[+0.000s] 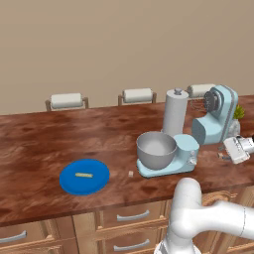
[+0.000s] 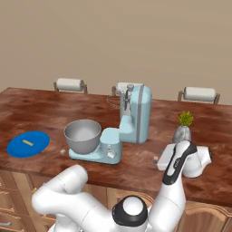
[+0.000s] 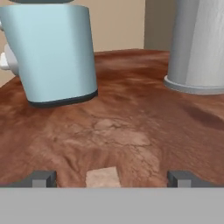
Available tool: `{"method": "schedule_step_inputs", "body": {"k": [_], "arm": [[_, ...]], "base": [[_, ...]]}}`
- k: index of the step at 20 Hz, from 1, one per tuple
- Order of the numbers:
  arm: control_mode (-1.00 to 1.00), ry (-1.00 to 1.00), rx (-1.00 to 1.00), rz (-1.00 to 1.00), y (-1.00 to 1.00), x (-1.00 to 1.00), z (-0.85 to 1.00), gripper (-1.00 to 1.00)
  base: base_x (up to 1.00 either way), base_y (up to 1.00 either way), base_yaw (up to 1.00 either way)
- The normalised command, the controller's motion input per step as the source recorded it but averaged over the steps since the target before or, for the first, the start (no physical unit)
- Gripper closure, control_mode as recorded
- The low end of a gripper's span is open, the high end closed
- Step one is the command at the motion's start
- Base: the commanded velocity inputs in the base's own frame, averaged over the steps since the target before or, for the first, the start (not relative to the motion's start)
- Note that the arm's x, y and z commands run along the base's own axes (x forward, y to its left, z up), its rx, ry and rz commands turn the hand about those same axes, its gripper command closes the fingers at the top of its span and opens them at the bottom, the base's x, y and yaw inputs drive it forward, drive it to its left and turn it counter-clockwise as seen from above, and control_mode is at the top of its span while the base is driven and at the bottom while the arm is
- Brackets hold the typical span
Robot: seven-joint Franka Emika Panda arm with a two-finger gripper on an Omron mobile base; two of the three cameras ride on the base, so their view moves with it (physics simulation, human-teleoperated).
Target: Add butter and sugar cubes to the stand mixer bowl and then turn on the stand mixer to begin making frosting.
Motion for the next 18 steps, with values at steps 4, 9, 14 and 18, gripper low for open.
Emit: {"method": "schedule_step_inputs", "body": {"k": [4,9,14,18], "arm": [[-1.0,0.03,0.0,0.0,0.04,0.0,0.0,-1.0],[-1.0,0.0,0.0,0.0,0.0,0.0,-0.07,-1.0],[-1.0,0.0,0.0,0.0,0.0,0.0,-0.23,-1.0],[-1.0,0.0,0.0,0.0,0.0,0.0,-0.31,-1.0]], "base": [[0.0,0.0,0.0],[0.0,0.0,0.0],[0.0,0.0,0.0],[0.0,0.0,0.0]]}}
